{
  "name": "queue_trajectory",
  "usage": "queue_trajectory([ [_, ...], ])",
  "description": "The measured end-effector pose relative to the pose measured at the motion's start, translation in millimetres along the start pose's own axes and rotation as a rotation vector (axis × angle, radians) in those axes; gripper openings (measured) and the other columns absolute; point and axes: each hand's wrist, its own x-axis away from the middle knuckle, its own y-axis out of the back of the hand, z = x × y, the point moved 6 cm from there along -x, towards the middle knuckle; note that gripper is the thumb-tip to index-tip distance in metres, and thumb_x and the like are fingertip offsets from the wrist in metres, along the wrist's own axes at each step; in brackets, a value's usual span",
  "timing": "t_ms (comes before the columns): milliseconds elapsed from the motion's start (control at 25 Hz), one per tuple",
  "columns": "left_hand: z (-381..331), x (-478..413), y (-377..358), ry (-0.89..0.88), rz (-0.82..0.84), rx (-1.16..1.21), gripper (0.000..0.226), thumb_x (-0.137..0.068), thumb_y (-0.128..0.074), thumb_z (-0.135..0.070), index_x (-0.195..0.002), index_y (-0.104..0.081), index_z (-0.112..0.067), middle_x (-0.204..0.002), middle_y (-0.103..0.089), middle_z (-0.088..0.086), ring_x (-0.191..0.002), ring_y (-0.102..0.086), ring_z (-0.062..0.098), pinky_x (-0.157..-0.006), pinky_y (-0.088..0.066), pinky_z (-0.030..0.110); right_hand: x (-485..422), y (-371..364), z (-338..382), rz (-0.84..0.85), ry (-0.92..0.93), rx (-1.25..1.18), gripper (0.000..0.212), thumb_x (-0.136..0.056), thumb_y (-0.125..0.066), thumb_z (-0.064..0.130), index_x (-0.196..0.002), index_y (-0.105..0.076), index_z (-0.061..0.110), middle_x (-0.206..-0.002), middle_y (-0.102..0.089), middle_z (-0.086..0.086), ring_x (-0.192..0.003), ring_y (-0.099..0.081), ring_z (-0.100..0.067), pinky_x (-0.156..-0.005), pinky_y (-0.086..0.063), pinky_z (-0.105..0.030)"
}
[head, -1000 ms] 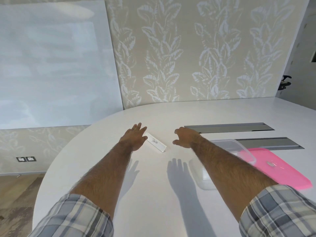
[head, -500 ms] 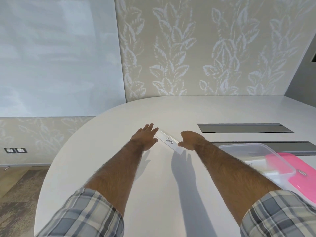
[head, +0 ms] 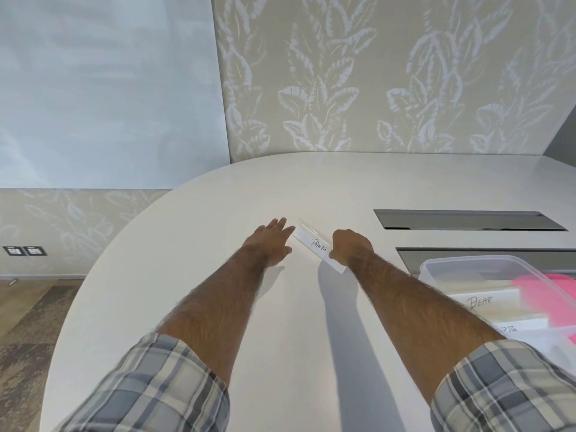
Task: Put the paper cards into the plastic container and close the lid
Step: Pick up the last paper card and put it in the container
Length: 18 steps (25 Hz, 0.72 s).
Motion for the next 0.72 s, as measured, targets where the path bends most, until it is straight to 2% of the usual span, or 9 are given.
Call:
queue_trajectory([
  [80, 2, -5, -4, -0.008, -0.002, 0.005, 0.064, -0.103, -0.045, -0.031, -0.160, -0.015, -0.028, -0.169, 0.001, -0.003, -0.155, 0.001, 0.016, -0.124, -0.009, 0.040, -5, -8, -1, 0.012, 0.035, -0.027, 0.021, -0.088, -0.058, 0.013, -0.108, -0.061, 0.011, -0.112, -0.067, -0.006, -0.098, -0.066, -0.029, -0.075, -0.051, -0.033],
  [160, 0, -9, -6, -0.032, -0.017, -0.003, 0.067, -0.102, -0.049, -0.030, -0.160, -0.015, -0.027, -0.169, 0.000, -0.003, -0.155, 0.000, 0.016, -0.124, -0.010, 0.040, -9, -12, -4, 0.018, 0.076, -0.082, 0.032, -0.085, -0.062, 0.015, -0.116, -0.061, 0.012, -0.117, -0.066, -0.005, -0.104, -0.064, -0.028, -0.084, -0.054, -0.036],
  [240, -5, -13, -7, -0.056, -0.033, -0.010, 0.071, -0.101, -0.053, -0.028, -0.160, -0.015, -0.027, -0.169, -0.001, -0.003, -0.155, -0.001, 0.016, -0.125, -0.011, 0.039, -11, -14, -7, 0.042, 0.115, -0.144, 0.043, -0.082, -0.066, 0.013, -0.125, -0.061, 0.019, -0.124, -0.064, -0.001, -0.112, -0.061, -0.024, -0.092, -0.053, -0.038],
  [360, -11, -20, -11, -0.079, -0.021, -0.021, 0.076, -0.097, -0.059, -0.029, -0.160, -0.017, -0.028, -0.169, -0.004, -0.003, -0.155, -0.003, 0.016, -0.124, -0.013, 0.040, -12, -16, -12, 0.067, 0.166, -0.203, 0.050, -0.080, -0.066, 0.008, -0.126, -0.061, 0.027, -0.125, -0.063, 0.003, -0.116, -0.059, -0.018, -0.094, -0.051, -0.036],
  [440, -11, -21, -18, -0.058, 0.026, -0.010, 0.075, -0.093, -0.065, -0.034, -0.157, -0.026, -0.030, -0.167, -0.016, -0.005, -0.154, -0.014, 0.017, -0.121, -0.023, 0.042, -11, -18, -14, 0.081, 0.204, -0.191, 0.049, -0.079, -0.066, 0.006, -0.123, -0.062, 0.028, -0.124, -0.063, 0.003, -0.117, -0.059, -0.018, -0.094, -0.051, -0.037],
  [520, -7, -20, -23, 0.007, 0.067, 0.027, 0.066, -0.087, -0.069, -0.038, -0.148, -0.042, -0.034, -0.154, -0.042, -0.007, -0.141, -0.040, 0.018, -0.108, -0.040, 0.040, -9, -19, -17, 0.087, 0.217, -0.166, 0.050, -0.079, -0.063, 0.005, -0.124, -0.061, 0.027, -0.126, -0.062, 0.003, -0.119, -0.058, -0.019, -0.096, -0.050, -0.037],
  [560, -7, -20, -25, 0.029, 0.076, 0.048, 0.061, -0.085, -0.070, -0.038, -0.142, -0.048, -0.035, -0.145, -0.051, -0.008, -0.132, -0.049, 0.018, -0.099, -0.043, 0.038, -8, -20, -18, 0.094, 0.216, -0.153, 0.050, -0.080, -0.063, 0.005, -0.126, -0.060, 0.025, -0.128, -0.062, 0.003, -0.121, -0.057, -0.020, -0.098, -0.049, -0.037],
  [640, -9, -18, -27, 0.041, 0.075, 0.071, 0.054, -0.085, -0.071, -0.034, -0.136, -0.054, -0.033, -0.136, -0.057, -0.007, -0.124, -0.055, 0.019, -0.092, -0.044, 0.036, -9, -24, -21, 0.101, 0.202, -0.100, 0.051, -0.081, -0.064, 0.009, -0.131, -0.059, 0.021, -0.131, -0.060, 0.003, -0.124, -0.055, -0.021, -0.101, -0.047, -0.039],
  [720, -12, -16, -24, 0.042, 0.069, 0.078, 0.049, -0.086, -0.071, -0.030, -0.133, -0.057, -0.029, -0.134, -0.058, -0.006, -0.123, -0.055, 0.019, -0.094, -0.045, 0.036, -10, -25, -22, 0.108, 0.182, -0.070, 0.051, -0.082, -0.065, 0.013, -0.132, -0.059, 0.021, -0.134, -0.059, 0.003, -0.124, -0.056, -0.021, -0.101, -0.048, -0.040],
])
